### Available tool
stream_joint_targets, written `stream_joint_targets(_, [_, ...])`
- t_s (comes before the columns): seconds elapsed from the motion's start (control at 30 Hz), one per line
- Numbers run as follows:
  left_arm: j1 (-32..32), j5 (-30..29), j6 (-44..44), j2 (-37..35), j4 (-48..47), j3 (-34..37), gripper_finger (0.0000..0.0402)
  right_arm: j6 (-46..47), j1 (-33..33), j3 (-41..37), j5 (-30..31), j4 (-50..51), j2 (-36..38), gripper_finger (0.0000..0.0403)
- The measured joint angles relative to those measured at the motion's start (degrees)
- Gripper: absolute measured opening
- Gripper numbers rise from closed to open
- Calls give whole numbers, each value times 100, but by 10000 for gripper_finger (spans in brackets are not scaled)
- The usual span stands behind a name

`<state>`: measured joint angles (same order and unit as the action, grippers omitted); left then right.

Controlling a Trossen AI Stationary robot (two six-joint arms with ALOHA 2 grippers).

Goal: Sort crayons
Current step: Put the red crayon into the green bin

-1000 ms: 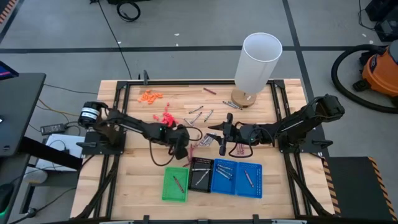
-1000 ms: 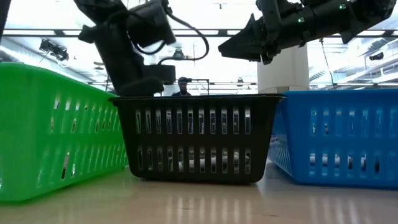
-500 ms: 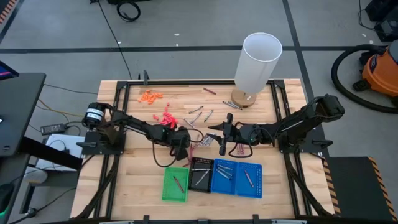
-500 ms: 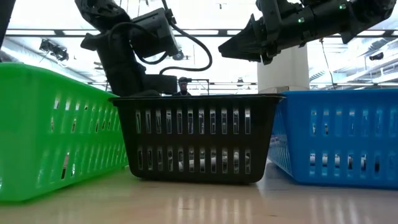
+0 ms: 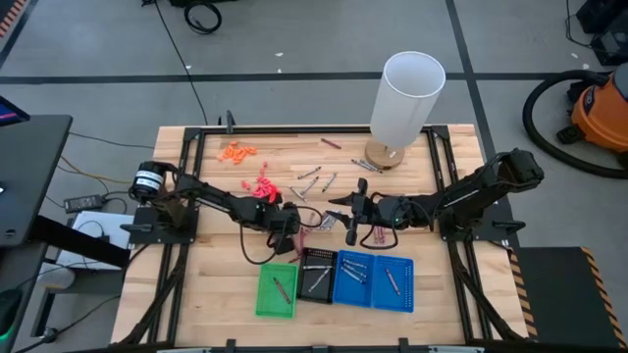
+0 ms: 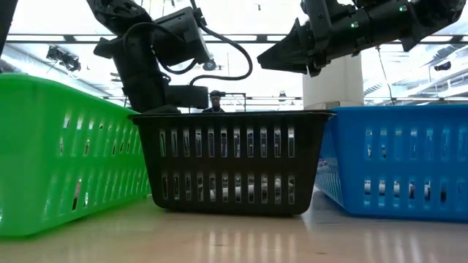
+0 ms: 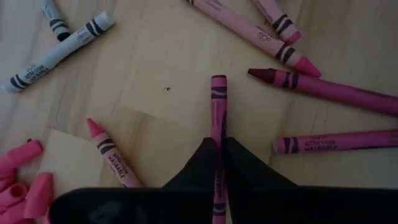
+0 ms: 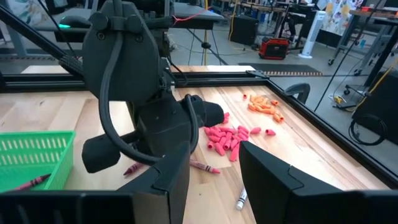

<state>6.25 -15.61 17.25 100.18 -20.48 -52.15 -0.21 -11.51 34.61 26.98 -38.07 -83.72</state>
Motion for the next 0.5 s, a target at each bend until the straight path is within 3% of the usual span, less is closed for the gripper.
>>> stream_joint_targets(0.3, [369,-948,-209,-609,-75,27,16,-7,-2,-1,8,79,0,147])
stream_joint_targets(0.5, [1017,-1684,-746,-1012,-6,25,16,-20,0,0,24,147,0,147])
